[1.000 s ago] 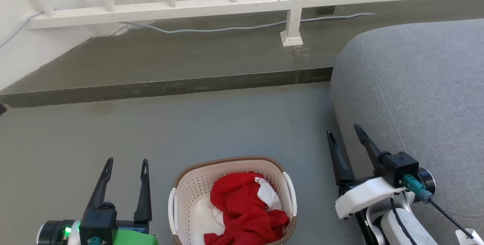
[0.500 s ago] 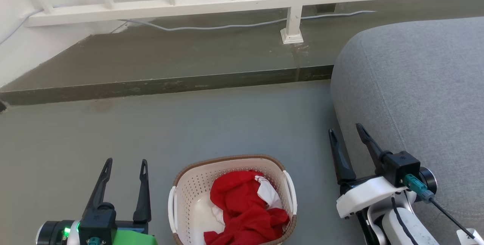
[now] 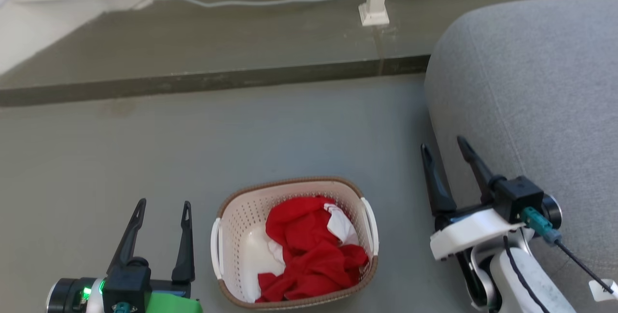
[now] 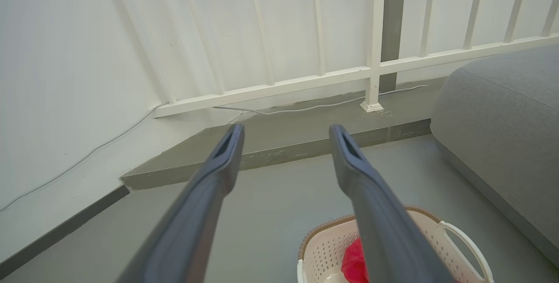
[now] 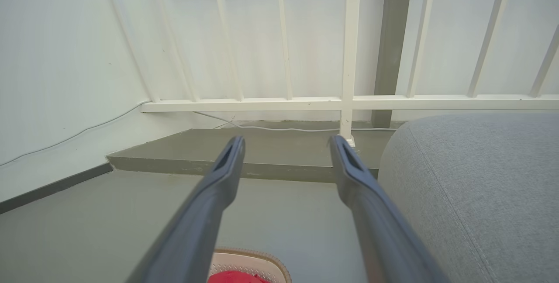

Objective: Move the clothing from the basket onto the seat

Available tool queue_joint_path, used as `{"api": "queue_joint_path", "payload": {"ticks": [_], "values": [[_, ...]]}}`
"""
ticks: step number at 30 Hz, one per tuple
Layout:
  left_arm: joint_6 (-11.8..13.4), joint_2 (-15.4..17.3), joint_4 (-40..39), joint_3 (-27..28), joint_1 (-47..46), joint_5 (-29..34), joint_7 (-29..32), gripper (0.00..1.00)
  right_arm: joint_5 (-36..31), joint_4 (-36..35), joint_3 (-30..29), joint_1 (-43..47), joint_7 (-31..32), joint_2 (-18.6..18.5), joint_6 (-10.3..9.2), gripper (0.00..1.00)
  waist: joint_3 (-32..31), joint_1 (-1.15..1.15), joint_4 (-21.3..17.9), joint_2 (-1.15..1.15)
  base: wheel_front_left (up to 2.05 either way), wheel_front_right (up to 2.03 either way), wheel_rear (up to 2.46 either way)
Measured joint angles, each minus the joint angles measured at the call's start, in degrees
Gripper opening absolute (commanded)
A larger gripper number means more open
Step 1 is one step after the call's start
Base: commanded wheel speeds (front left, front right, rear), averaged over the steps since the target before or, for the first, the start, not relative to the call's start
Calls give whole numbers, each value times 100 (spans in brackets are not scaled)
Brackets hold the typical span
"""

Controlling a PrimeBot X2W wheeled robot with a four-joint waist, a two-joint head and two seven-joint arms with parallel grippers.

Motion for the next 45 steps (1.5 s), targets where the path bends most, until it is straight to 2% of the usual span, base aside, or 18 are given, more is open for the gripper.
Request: {"api": "queue_joint_path", "payload": {"ticks": [11, 27, 45], "values": [[-166, 10, 307, -64, -602, -1, -1, 100, -34, -256, -164, -617, -8, -9, 22, 100, 754, 0, -16, 0, 0, 0, 0], [-367, -12, 1555, -274, -1847, 26, 10, 100, -92, -684, -601, -1598, -18, -94, -7, 100, 2100, 0, -204, 0, 0, 0, 0], [-677, -76, 2695, -735, -3695, 385, 140, 100, -89, -1245, -1165, -2556, -25, -73, -65, 100, 3654, 0, -555, 0, 0, 0, 0]]}}
